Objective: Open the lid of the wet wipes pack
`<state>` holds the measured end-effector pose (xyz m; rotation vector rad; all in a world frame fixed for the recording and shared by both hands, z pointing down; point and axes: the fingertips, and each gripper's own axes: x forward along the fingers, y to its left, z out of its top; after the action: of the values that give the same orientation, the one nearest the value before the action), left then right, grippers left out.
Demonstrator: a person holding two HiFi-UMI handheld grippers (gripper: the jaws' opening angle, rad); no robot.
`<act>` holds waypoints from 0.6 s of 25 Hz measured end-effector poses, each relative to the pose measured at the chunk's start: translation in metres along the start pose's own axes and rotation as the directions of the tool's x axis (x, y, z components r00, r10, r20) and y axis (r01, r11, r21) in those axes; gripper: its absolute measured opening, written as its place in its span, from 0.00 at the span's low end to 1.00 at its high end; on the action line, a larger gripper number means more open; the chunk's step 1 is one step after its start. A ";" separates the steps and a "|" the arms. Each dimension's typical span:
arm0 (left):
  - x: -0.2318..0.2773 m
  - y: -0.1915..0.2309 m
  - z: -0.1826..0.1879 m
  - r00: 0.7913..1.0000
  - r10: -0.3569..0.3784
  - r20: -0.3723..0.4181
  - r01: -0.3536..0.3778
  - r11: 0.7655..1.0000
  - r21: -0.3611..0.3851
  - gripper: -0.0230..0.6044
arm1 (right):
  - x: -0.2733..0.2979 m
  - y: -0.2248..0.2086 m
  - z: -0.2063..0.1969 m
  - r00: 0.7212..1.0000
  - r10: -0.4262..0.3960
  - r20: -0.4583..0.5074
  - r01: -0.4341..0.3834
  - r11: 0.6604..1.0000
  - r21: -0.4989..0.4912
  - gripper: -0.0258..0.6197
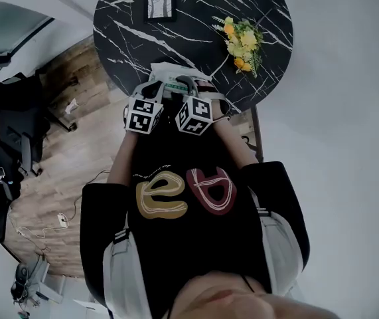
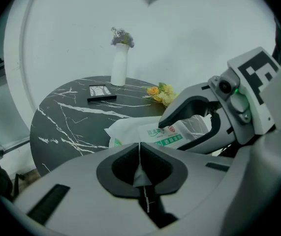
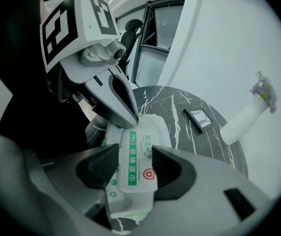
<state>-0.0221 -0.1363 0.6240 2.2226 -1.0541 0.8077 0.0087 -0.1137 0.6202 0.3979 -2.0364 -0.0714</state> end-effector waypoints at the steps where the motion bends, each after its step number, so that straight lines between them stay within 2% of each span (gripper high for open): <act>1: 0.000 0.000 0.000 1.000 -0.001 0.000 0.001 1.000 -0.007 0.07 | 0.000 0.000 0.000 1.000 0.004 0.001 -0.004 1.000 0.012 0.37; 5: 0.001 0.002 -0.002 1.000 0.008 0.015 -0.008 1.000 -0.025 0.07 | 0.000 -0.001 -0.001 0.999 0.022 0.030 -0.023 0.998 0.053 0.37; 10: 0.003 0.001 -0.002 0.998 0.056 0.034 -0.057 0.997 0.046 0.07 | 0.000 -0.003 -0.002 0.996 0.071 0.050 -0.076 0.992 0.103 0.36; 15: 0.001 0.000 -0.003 0.995 0.076 0.061 -0.080 0.994 0.068 0.07 | -0.002 -0.005 -0.001 0.988 0.126 0.093 -0.140 0.976 0.169 0.36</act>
<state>-0.0220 -0.1351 0.6269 2.2889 -1.1639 0.8297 0.0115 -0.1175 0.6179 0.3713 -2.1524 0.1774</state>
